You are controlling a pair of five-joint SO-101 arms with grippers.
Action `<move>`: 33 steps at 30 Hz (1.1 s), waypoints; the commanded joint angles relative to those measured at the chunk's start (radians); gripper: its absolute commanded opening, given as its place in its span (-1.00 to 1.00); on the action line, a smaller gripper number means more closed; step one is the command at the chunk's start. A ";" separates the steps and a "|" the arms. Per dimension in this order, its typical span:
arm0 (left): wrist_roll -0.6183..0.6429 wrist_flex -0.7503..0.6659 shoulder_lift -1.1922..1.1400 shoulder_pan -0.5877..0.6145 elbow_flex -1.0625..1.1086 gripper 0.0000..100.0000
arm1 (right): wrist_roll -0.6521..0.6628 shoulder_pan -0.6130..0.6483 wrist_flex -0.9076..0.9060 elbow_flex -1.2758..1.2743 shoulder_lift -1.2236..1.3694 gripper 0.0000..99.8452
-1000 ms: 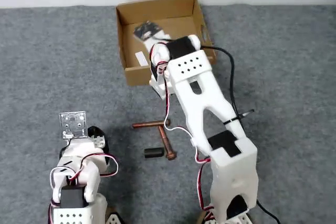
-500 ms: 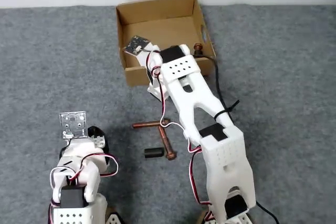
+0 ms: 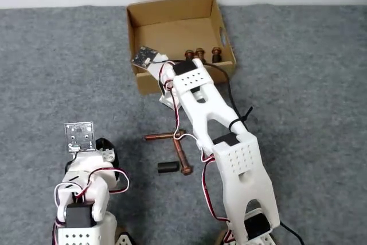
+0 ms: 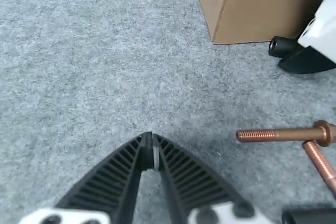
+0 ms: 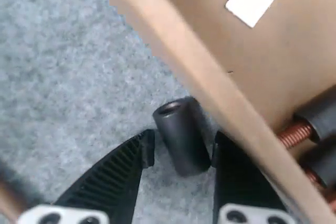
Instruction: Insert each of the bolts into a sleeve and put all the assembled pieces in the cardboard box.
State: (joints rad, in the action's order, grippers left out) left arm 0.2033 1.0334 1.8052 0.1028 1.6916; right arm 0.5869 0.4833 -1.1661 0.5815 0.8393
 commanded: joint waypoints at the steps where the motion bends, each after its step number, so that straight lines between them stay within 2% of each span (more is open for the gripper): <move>1: -0.002 -0.026 0.009 0.005 -0.007 -0.99 | 0.015 0.010 0.038 0.049 0.022 -0.66; 3: -0.002 -0.026 0.009 0.005 -0.007 -0.99 | 0.015 0.016 0.031 0.049 0.041 -0.76; 5: -0.002 -0.026 0.009 0.005 -0.007 -0.99 | 0.015 0.018 0.033 0.049 0.044 -0.98; 13: -0.002 -0.026 0.009 0.005 -0.007 -0.99 | -0.011 0.025 -0.127 0.049 -0.058 -0.98; 20: -0.002 -0.026 0.009 0.003 -0.007 -0.99 | -0.319 0.030 -0.357 0.049 -0.231 -0.98; 27: -0.002 -0.026 0.008 0.003 -0.007 -0.99 | -0.489 0.010 -0.616 0.049 -0.371 -0.98; 33: -0.002 -0.026 0.006 0.003 -0.007 -0.99 | -0.634 -0.022 -0.631 0.029 -0.530 -0.98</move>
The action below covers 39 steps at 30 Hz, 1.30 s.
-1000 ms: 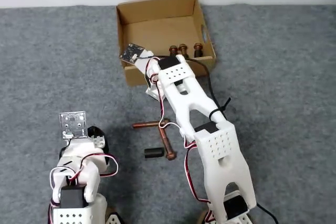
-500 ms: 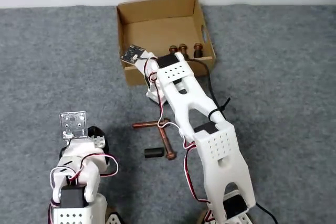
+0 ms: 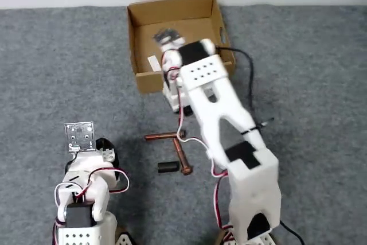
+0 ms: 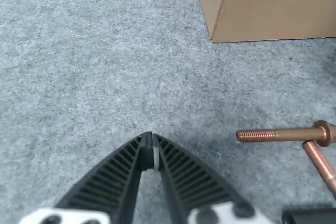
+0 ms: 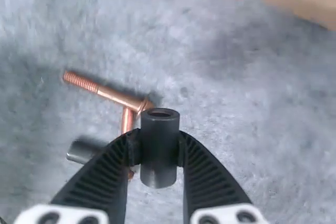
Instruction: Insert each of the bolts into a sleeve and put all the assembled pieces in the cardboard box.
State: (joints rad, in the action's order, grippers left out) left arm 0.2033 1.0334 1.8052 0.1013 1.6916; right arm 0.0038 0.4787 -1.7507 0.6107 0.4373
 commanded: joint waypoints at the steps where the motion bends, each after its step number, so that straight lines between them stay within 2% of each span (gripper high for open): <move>1: -0.002 -0.026 0.006 0.005 -0.007 -0.99 | -0.064 -0.019 -0.047 -0.023 -0.160 -0.98; 6: -0.002 -0.025 0.005 -0.015 -0.007 -0.99 | -0.224 -0.022 -0.047 -0.255 -0.384 -0.98; 12: -0.003 -0.021 0.005 -0.017 -0.007 -0.99 | -0.328 -0.134 -0.042 -0.626 -0.702 -0.98; 16: -0.003 -0.021 0.005 -0.020 -0.007 -0.99 | -0.333 -0.262 -0.027 -0.784 -0.906 -0.98; 22: -0.003 -0.020 0.005 -0.020 -0.007 -0.99 | -0.333 -0.481 0.096 -1.088 -1.167 -0.98; 30: -0.003 -0.020 0.005 -0.020 -0.007 -0.99 | -0.331 -0.668 0.197 -1.425 -1.432 -0.98; 33: -0.005 -0.018 0.005 -0.020 -0.007 -0.99 | -0.330 -0.713 0.232 -1.476 -1.529 -0.98; 39: -0.006 -0.009 0.005 -0.028 -0.007 -0.99 | -0.327 -0.723 0.234 -1.579 -1.710 -0.98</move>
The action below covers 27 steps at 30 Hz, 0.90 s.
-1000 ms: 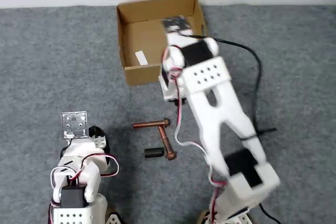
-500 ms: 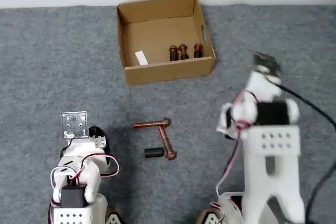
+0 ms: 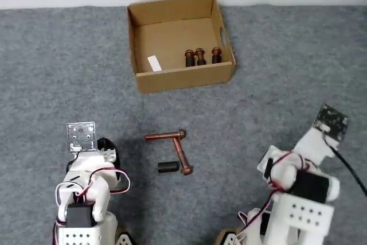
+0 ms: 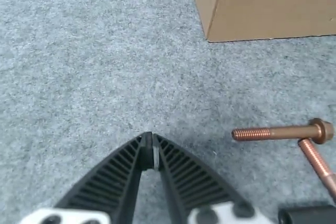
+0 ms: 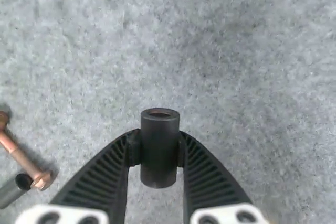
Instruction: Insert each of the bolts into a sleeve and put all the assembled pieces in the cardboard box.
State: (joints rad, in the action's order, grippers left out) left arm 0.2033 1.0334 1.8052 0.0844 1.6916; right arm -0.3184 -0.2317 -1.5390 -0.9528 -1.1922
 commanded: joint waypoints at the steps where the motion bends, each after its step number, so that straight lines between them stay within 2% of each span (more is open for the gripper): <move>1: -0.006 -0.009 0.005 -0.018 -0.007 -0.99 | -0.002 -0.015 0.022 -0.031 -0.117 -0.98; 7: -0.015 0.048 0.005 -0.025 -0.091 -0.99 | 0.078 -0.024 0.024 -0.155 -0.367 -0.98; 14: -0.199 0.074 -0.044 -0.028 -0.320 -0.99 | 0.097 -0.134 0.045 -0.192 -0.538 -0.98; 21: -0.230 -0.028 -0.442 -0.037 -0.544 -0.99 | 0.097 -0.133 0.047 -0.196 -0.545 -0.98; 27: -0.233 -0.032 -0.891 -0.189 -0.720 -0.98 | 0.097 -0.136 0.061 -0.207 -0.547 -0.98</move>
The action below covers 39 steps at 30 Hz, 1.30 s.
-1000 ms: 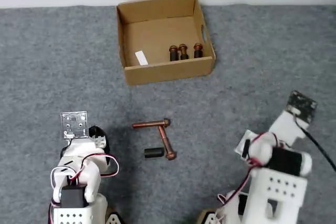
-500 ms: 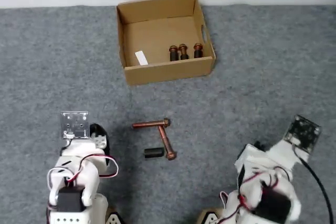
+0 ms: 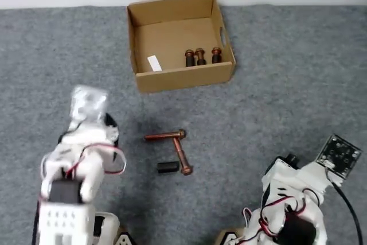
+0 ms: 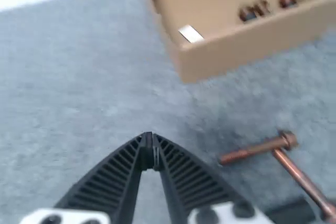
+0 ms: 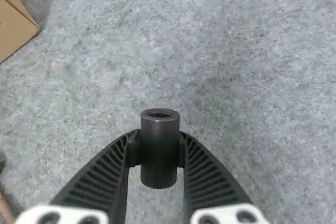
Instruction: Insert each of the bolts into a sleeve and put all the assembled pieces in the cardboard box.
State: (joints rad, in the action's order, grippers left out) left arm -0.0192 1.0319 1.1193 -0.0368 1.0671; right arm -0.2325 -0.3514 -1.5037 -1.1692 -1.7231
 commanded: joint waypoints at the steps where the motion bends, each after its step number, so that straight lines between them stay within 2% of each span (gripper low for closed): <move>1: -0.011 -0.031 -0.273 -0.092 -0.117 -0.98 | 0.011 -0.018 0.025 0.009 -0.016 -0.98; 6: -0.029 -0.026 -0.578 -0.175 -0.278 -0.98 | 0.011 -0.018 0.025 0.009 -0.016 -0.98; 12: -0.347 -0.018 -0.852 -0.192 -0.464 -0.98 | 0.011 -0.018 0.025 0.009 -0.018 -0.98; 16: -0.463 0.063 -0.988 -0.215 -0.581 -0.97 | 0.011 -0.018 0.025 0.009 -0.018 -0.98; 19: -0.537 0.150 -1.085 -0.233 -0.670 -0.84 | 0.011 -0.018 0.025 0.009 -0.018 -0.98; 22: -0.572 0.203 -1.180 -0.235 -0.760 -0.71 | 0.011 -0.018 0.025 0.009 -0.018 -0.98; 27: -0.654 0.278 -1.356 -0.235 -0.901 -0.70 | 0.011 -0.018 0.025 0.009 -0.018 -0.98; 34: -0.660 0.404 -1.577 -0.236 -1.125 -0.70 | 0.011 -0.018 0.025 0.009 -0.018 -0.98; 39: -0.660 0.470 -1.680 -0.284 -1.244 -0.70 | 0.011 -0.018 0.025 0.009 -0.018 -0.98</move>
State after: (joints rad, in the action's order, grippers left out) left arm -0.6713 1.4645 -0.5424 -0.2915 -0.0913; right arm -0.2325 -0.3575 -1.5037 -1.1692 -1.7354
